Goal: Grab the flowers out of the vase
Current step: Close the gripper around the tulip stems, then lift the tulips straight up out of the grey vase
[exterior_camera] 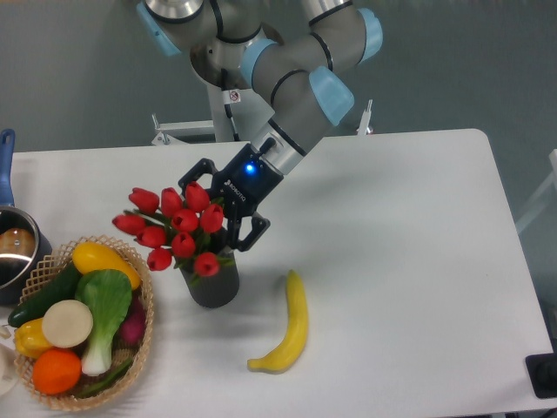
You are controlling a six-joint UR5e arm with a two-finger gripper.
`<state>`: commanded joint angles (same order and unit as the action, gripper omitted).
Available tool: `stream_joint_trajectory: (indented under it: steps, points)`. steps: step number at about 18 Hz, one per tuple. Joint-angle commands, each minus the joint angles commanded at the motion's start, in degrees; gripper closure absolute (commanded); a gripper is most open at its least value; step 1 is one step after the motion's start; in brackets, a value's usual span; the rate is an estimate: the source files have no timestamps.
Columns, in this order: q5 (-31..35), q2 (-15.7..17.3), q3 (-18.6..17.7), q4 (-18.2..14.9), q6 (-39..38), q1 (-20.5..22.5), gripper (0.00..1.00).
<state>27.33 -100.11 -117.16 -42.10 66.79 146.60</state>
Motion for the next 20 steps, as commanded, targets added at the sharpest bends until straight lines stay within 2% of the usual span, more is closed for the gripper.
stream_joint_trajectory:
  steps: [4,9,15,20]
  points:
    - [0.0,-0.8,0.9,0.1,2.0,1.1,1.0]
    - [-0.3,1.1,0.5,0.0,0.5,1.4,1.0]
    - [-3.7,6.2,2.5,0.0,-9.5,3.0,1.0]
    - [-7.2,7.6,8.2,0.0,-20.7,5.1,1.0]
